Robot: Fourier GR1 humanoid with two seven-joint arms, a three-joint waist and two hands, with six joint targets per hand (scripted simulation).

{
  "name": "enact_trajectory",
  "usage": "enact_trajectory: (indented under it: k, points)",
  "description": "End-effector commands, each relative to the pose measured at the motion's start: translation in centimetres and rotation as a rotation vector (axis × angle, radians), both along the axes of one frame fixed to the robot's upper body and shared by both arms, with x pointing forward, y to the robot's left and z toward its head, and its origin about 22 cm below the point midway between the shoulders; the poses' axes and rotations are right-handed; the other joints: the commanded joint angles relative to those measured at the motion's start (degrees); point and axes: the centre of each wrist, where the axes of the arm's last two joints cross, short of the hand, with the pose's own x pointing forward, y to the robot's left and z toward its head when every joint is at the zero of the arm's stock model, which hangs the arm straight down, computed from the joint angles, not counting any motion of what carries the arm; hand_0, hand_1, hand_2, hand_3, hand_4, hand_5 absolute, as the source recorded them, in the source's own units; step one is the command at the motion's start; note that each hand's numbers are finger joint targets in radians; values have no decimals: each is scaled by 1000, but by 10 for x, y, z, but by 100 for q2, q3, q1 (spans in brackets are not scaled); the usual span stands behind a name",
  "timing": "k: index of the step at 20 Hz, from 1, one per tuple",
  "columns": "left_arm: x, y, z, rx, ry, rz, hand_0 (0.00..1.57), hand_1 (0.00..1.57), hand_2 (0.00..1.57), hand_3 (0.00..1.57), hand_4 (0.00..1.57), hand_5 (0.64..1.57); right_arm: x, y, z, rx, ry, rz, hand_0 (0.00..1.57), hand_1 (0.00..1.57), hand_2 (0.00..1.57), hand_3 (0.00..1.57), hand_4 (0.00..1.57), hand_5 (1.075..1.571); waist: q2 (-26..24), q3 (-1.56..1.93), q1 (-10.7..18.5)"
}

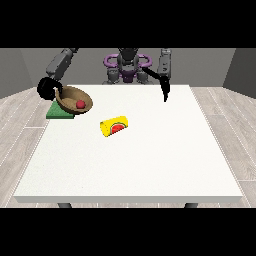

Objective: Pick the cup and pour the ball into the bowl, then pick the bowl and place it on the pad

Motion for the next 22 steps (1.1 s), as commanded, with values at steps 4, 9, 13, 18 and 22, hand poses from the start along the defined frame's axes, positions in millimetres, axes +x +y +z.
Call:
enact_trajectory:
  k: [4,9,13,18,22]
  points:
    - [0,-24,47,25,-222,-37,0,0,0,0,0,705,-27,-69,21,32,-190,-52,1571,1571,1571,482,855,1570,1208,16,279]
    - [-15,-39,78,23,-328,-62,0,0,0,0,0,705,-20,-79,36,70,-269,-86,1571,1571,1571,0,848,1571,1774,20,350]
    - [-28,-33,97,31,-367,-38,0,0,0,0,0,697,-10,-82,57,68,-345,-57,1571,1571,1571,0,829,1570,1953,19,262]
    - [-44,-22,88,39,-369,9,0,0,0,0,0,686,-17,-103,84,47,-361,-31,1571,1571,1571,0,452,1569,2053,13,82]
    - [-40,-13,94,33,-312,-17,0,0,0,0,0,686,-20,-106,88,7,-268,-33,1571,1571,1571,651,393,1569,1664,4,97]
